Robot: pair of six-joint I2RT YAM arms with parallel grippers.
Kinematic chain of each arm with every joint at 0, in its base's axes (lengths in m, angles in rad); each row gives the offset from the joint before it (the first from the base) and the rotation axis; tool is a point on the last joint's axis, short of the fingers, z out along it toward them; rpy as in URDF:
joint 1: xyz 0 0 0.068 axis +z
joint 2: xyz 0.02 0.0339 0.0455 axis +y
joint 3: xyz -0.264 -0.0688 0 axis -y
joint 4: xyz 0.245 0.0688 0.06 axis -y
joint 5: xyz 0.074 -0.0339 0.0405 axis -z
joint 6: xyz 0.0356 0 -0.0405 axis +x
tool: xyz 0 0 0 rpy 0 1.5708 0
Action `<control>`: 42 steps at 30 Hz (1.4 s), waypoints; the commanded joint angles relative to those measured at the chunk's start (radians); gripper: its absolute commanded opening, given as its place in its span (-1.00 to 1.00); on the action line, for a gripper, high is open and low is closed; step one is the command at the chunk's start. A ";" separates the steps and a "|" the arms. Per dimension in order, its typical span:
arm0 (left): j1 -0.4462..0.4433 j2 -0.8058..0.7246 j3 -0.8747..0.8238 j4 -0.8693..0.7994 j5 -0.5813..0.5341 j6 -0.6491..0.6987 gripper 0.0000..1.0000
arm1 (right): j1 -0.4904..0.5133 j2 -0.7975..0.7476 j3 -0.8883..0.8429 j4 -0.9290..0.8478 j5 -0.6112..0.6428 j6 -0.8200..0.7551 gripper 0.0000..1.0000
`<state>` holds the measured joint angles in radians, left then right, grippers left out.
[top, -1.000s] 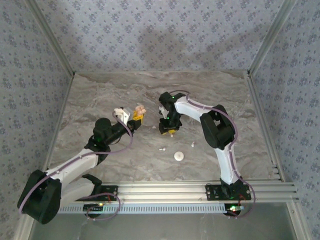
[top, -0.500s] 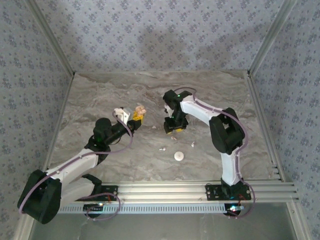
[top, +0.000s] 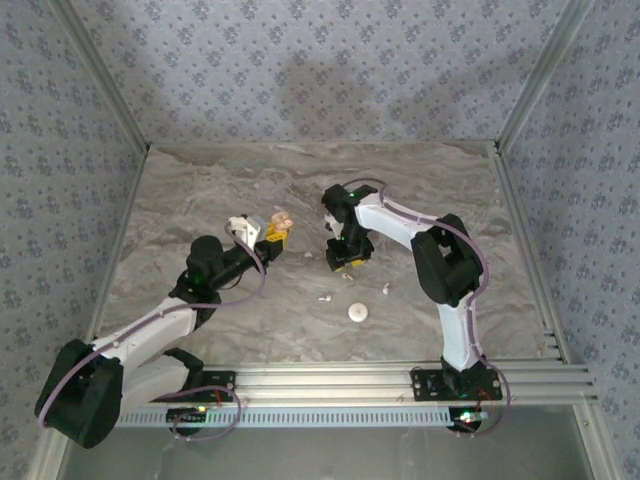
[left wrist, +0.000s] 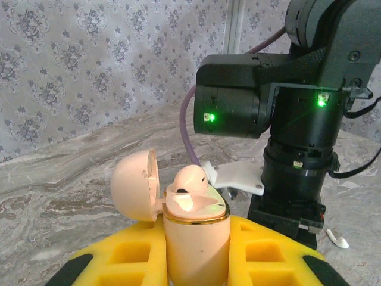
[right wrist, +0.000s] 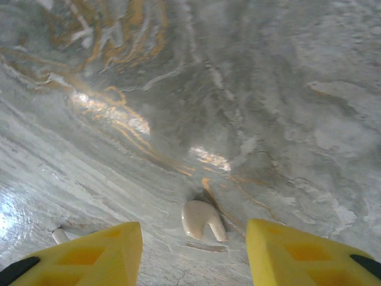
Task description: Insert wireless bluetooth earbuds into charging case
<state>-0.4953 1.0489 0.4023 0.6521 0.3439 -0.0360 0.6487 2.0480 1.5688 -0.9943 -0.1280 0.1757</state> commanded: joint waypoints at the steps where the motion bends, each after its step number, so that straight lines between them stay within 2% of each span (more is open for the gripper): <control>1: 0.006 -0.014 0.027 0.000 0.016 -0.005 -0.78 | 0.002 0.023 0.006 -0.034 0.085 -0.097 0.02; 7: 0.005 -0.013 0.029 -0.006 0.016 -0.004 -0.78 | 0.015 0.053 0.025 -0.060 0.110 -0.163 -0.03; 16: 0.006 -0.014 0.029 -0.012 0.018 -0.003 -0.78 | 0.032 0.083 0.031 -0.049 0.065 -0.188 -0.10; 31: 0.005 -0.015 0.028 -0.018 0.019 -0.005 -0.78 | 0.035 0.089 0.022 -0.040 0.085 -0.160 -0.48; 38: 0.006 -0.001 0.029 -0.013 0.023 -0.010 -0.78 | 0.031 0.005 -0.063 0.044 0.083 -0.097 -0.51; 42: -0.003 0.035 0.029 0.037 0.034 -0.032 -0.78 | 0.015 -0.105 -0.155 0.145 0.063 -0.034 -0.52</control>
<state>-0.4957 1.0615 0.4030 0.6334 0.3527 -0.0452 0.6735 2.0293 1.4578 -0.9157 -0.0444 0.0753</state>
